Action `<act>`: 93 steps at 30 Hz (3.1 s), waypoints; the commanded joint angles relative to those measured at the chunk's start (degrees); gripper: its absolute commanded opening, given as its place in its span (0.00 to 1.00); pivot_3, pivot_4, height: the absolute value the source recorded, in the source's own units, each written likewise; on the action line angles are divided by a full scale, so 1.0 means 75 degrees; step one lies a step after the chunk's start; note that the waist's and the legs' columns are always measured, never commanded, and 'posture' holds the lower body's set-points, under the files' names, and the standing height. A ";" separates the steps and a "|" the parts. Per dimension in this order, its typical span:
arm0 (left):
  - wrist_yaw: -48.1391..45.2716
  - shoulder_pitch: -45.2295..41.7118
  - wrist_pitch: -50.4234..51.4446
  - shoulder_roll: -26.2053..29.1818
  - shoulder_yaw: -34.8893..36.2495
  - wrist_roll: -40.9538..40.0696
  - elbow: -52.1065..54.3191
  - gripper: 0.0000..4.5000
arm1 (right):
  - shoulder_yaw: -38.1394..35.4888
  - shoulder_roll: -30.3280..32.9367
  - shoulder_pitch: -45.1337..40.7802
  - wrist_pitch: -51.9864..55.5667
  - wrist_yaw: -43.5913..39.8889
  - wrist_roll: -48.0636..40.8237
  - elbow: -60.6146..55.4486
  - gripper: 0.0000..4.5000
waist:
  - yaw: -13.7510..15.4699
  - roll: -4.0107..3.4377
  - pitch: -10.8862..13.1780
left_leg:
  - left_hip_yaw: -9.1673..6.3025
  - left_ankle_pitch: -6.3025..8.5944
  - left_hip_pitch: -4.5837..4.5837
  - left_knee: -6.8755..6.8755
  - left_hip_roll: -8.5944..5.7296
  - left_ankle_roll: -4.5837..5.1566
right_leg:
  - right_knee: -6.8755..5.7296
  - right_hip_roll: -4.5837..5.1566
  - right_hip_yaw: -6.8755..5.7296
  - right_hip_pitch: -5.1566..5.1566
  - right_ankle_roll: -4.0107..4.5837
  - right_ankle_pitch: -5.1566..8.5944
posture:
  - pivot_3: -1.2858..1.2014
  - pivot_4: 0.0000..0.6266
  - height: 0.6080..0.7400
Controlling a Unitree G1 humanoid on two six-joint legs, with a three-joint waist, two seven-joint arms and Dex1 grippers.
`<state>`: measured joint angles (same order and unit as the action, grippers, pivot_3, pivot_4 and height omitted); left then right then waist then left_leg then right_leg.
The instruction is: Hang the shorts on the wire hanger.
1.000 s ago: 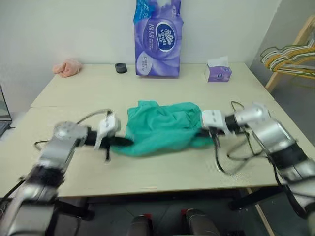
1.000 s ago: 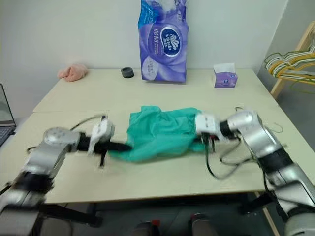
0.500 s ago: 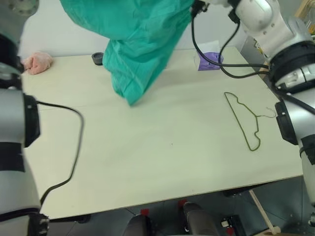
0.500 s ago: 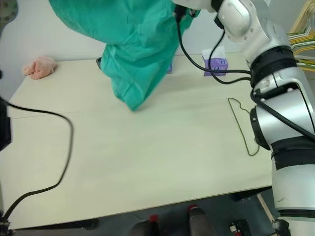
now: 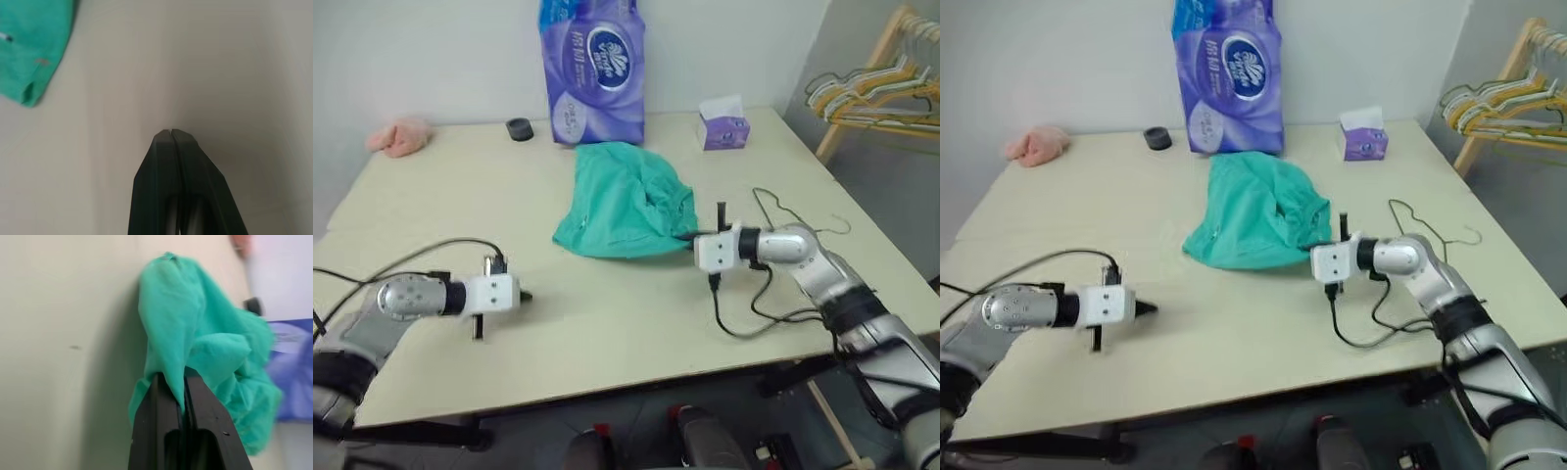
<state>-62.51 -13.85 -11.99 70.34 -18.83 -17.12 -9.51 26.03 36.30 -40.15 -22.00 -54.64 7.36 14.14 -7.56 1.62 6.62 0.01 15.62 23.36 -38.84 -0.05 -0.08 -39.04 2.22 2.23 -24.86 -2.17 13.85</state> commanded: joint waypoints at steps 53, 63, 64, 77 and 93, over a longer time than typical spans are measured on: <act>0.3005 -0.3432 -0.4038 -0.3761 0.0371 0.5009 -0.5968 0.96 | -0.1803 -0.0431 0.1431 0.2947 -0.1068 -0.2490 -0.3556 0.00 | 0.0558 0.0015 -0.0011 | 0.0017 0.0050 -0.0217 -0.0003 -0.0028 0.0031 | 0.0011 -0.0029 -0.0028 0.0216 -0.0008 0.0068 | 0.47 0.13 1.00; 0.2908 -0.3352 -0.4390 -0.3679 0.0500 0.4713 -0.5972 0.33 | -0.1709 -0.0435 0.1441 0.2798 -0.1022 -0.2347 -0.3426 0.00 | 0.0550 0.0015 -0.0011 | 0.0018 0.0050 -0.0212 -0.0002 -0.0027 0.0031 | 0.0011 -0.0029 -0.0029 0.0212 -0.0008 0.0069 | 0.47 0.13 1.00; 0.2918 -0.3339 -0.4413 -0.3630 0.0526 0.4705 -0.5972 0.26 | -0.1704 -0.0431 0.1441 0.2754 -0.1015 -0.2312 -0.3385 0.00 | 0.0552 0.0015 -0.0011 | 0.0017 0.0050 -0.0210 -0.0003 -0.0027 0.0031 | 0.0011 -0.0029 -0.0029 0.0211 -0.0008 0.0068 | 0.47 0.13 1.00; 0.1871 -0.3671 -0.4243 -0.2846 0.0854 0.3860 -0.5621 0.00 | -0.1539 0.0231 0.1334 0.2526 -0.1722 -0.1978 -0.2793 0.00 | 0.0570 0.0015 -0.0010 | 0.0018 0.0050 -0.0205 -0.0003 -0.0031 0.0031 | 0.0013 -0.0025 -0.0032 0.0209 -0.0008 0.0069 | 0.48 0.13 1.00; -0.2919 0.1152 0.0863 -0.0361 0.0791 0.1102 0.1164 0.00 | -0.0321 0.2148 0.2659 0.2530 -0.3739 -0.1642 -0.4141 0.00 | 0.0424 0.0004 -0.0006 | 0.0021 0.0053 -0.0222 0.0008 -0.0008 0.0029 | 0.0021 -0.0034 -0.0023 0.0218 -0.0031 0.0103 | 0.48 0.12 1.00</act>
<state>-84.41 -6.38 -8.55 67.61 -13.43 -8.47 -2.17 25.01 50.55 -20.18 -4.22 -81.25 -5.07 -15.62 -4.37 1.65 6.58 0.21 16.02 21.68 -38.78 -0.12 0.13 -38.88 1.96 2.06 -23.22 -2.40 14.62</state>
